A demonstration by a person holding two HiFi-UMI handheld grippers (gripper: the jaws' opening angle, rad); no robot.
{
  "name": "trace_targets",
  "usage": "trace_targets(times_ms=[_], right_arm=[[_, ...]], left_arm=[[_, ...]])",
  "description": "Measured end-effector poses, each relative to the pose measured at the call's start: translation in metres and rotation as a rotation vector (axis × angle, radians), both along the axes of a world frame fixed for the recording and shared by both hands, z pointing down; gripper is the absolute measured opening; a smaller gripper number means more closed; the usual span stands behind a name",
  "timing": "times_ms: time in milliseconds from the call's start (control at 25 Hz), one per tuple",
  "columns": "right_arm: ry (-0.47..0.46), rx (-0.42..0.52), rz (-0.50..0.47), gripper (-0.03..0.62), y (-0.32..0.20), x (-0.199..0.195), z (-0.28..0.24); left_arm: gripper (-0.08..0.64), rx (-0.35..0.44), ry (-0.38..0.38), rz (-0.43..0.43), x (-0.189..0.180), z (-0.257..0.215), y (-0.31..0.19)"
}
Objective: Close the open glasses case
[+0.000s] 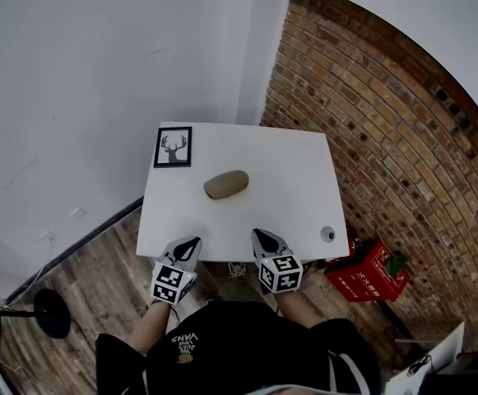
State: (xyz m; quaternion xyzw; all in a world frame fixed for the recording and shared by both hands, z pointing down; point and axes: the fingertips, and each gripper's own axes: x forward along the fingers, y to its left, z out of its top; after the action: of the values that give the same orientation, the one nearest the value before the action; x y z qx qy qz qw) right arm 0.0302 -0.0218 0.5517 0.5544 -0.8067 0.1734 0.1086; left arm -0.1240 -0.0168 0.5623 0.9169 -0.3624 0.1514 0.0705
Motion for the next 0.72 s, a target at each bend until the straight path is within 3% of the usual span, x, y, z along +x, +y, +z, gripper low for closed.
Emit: trace_targets(times_ms=[720], right_arm=[[0.029, -0.005, 0.022, -0.002, 0.0033, 0.0074, 0.0054]], left_arm=[[0.009, 0.008, -0.001, 0.005, 0.0059, -0.0001, 0.0017]])
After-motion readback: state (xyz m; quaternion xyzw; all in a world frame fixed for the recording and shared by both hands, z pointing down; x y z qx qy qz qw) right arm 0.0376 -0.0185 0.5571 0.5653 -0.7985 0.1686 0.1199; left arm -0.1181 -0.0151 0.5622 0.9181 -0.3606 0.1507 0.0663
